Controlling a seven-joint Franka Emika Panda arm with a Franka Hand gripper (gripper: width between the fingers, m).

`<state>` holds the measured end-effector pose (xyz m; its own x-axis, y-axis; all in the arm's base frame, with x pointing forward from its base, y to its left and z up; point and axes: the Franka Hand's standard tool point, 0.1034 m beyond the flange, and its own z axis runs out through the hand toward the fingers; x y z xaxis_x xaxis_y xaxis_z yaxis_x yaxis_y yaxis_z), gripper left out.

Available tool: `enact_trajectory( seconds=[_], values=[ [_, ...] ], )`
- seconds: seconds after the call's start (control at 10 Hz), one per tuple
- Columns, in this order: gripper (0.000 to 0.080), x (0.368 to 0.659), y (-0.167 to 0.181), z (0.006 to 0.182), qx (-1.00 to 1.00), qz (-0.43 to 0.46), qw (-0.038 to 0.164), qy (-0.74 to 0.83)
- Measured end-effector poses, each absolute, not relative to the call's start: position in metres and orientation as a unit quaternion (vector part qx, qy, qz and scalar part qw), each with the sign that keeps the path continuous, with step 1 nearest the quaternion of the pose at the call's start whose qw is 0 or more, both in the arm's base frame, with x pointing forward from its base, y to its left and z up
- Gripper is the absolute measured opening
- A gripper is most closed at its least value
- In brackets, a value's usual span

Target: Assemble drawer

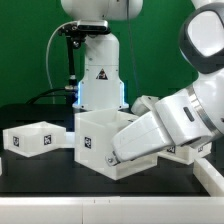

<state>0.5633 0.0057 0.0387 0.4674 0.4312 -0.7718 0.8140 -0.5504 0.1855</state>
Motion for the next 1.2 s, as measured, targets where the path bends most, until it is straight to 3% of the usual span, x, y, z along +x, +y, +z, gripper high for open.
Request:
enact_trajectory(
  seconds=[0.5, 0.7, 1.0, 1.2],
  values=[
    [0.0649, 0.563, 0.001, 0.040, 0.815, -0.382, 0.287, 0.328],
    [0.0649, 0.568, 0.002, 0.039, 0.825, -0.390, 0.264, 0.312],
    [0.0649, 0.561, -0.003, 0.039, 0.848, -0.418, 0.178, 0.272],
    [0.0649, 0.561, -0.005, 0.038, 0.850, -0.420, 0.172, 0.267]
  ],
)
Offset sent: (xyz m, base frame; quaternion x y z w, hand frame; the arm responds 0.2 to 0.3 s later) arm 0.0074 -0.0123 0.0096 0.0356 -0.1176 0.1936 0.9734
